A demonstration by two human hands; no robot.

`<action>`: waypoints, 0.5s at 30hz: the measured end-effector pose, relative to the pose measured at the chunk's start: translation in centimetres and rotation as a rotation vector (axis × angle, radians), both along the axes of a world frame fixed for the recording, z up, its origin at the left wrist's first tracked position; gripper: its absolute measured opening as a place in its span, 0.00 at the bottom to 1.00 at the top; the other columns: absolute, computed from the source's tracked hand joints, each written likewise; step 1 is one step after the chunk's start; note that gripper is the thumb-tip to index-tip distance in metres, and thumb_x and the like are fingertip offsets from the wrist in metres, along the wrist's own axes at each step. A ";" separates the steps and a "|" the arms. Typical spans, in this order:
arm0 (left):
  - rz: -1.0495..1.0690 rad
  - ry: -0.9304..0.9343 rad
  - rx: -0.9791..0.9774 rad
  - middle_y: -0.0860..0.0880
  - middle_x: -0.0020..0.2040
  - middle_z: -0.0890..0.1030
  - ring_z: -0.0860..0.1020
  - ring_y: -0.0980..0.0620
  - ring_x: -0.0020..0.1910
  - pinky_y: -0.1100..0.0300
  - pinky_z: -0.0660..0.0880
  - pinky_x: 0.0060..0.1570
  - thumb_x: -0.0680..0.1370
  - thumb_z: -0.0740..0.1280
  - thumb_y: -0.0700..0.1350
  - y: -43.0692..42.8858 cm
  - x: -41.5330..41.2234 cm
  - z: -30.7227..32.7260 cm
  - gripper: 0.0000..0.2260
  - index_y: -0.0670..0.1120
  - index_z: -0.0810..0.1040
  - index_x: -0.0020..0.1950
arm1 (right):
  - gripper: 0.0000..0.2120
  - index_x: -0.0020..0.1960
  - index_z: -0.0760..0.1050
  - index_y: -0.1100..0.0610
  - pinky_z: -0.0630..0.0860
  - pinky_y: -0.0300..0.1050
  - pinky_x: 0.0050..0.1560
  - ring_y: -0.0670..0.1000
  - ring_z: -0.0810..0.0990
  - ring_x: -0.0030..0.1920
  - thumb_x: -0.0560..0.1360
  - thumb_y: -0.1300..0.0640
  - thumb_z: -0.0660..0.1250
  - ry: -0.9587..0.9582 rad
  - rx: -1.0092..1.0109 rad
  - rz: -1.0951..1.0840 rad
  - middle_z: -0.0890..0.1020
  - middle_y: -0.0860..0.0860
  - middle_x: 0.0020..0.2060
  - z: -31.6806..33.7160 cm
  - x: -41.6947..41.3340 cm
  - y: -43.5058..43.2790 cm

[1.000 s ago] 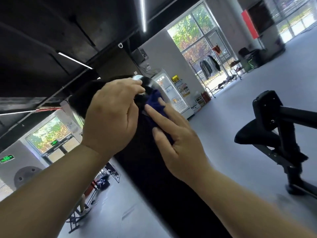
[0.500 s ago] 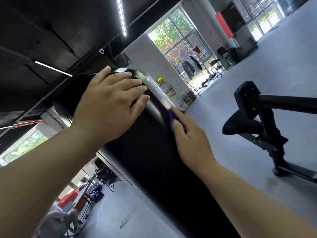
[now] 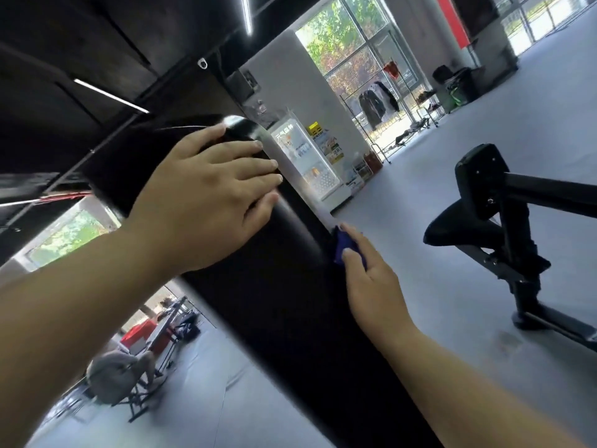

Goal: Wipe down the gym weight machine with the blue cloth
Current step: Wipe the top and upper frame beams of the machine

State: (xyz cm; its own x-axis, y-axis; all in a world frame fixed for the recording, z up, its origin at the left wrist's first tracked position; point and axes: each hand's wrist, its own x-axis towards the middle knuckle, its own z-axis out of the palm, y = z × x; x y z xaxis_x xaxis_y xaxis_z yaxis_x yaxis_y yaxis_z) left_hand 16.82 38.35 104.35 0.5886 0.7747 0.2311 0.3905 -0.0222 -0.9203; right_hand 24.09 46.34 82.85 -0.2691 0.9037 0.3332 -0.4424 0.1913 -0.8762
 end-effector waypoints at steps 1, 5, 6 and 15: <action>0.008 0.007 0.005 0.51 0.60 0.82 0.76 0.49 0.66 0.46 0.63 0.72 0.84 0.56 0.51 0.0 -0.1 0.0 0.18 0.49 0.83 0.61 | 0.18 0.68 0.69 0.38 0.62 0.28 0.58 0.41 0.68 0.66 0.82 0.54 0.56 -0.022 -0.070 0.021 0.71 0.39 0.68 -1.6 0.3 -0.5; 0.135 0.066 0.011 0.48 0.64 0.80 0.75 0.46 0.67 0.35 0.62 0.69 0.84 0.54 0.54 -0.1 0.4 -0.1 0.19 0.48 0.82 0.63 | 0.20 0.72 0.67 0.41 0.61 0.20 0.52 0.38 0.68 0.63 0.82 0.55 0.57 0.070 -0.183 0.063 0.70 0.41 0.70 -0.9 0.6 -0.8; 0.199 0.086 0.007 0.46 0.66 0.79 0.74 0.45 0.69 0.33 0.60 0.69 0.84 0.54 0.55 0.0 0.8 -0.4 0.21 0.47 0.81 0.64 | 0.21 0.73 0.66 0.41 0.64 0.22 0.57 0.38 0.68 0.63 0.82 0.55 0.58 0.120 -0.145 0.067 0.70 0.41 0.70 0.5 0.5 -0.6; 0.343 0.115 -0.049 0.42 0.68 0.76 0.73 0.44 0.70 0.35 0.57 0.72 0.82 0.54 0.50 0.8 2.3 -3.6 0.21 0.41 0.77 0.67 | 0.21 0.71 0.64 0.39 0.57 0.26 0.69 0.32 0.62 0.69 0.83 0.58 0.56 -0.029 -0.201 0.155 0.64 0.39 0.74 -6.4 1.8 -1.0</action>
State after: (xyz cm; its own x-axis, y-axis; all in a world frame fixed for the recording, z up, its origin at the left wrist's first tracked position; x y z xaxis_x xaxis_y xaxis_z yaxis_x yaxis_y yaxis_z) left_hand 19.16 39.17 100.78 0.3124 0.9402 0.1358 0.2765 0.0468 -0.9599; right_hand 25.94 45.30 76.40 -0.4165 0.8981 0.1414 -0.4271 -0.0560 -0.9025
